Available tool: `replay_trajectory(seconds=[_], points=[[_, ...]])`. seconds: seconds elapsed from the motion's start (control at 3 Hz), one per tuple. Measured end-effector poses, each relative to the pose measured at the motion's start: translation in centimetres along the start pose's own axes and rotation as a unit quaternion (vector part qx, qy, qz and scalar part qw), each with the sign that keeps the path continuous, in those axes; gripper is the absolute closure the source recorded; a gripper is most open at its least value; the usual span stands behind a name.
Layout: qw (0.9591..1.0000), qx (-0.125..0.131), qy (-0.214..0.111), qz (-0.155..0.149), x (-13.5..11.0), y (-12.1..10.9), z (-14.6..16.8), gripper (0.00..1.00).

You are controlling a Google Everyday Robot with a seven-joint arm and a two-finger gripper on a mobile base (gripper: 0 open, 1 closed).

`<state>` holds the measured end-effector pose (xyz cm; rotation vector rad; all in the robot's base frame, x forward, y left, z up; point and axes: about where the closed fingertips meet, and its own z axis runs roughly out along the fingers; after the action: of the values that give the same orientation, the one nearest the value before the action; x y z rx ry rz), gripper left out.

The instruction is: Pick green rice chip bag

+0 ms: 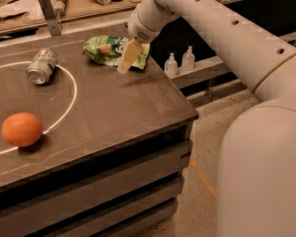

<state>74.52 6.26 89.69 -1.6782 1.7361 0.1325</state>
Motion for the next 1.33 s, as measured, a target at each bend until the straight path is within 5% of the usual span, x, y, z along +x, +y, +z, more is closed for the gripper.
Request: replay_trajectory(seconds=[1.33], points=[[0.9991, -0.010, -0.023, 0.033, 0.5, -2.7, 4.8, 0.00]])
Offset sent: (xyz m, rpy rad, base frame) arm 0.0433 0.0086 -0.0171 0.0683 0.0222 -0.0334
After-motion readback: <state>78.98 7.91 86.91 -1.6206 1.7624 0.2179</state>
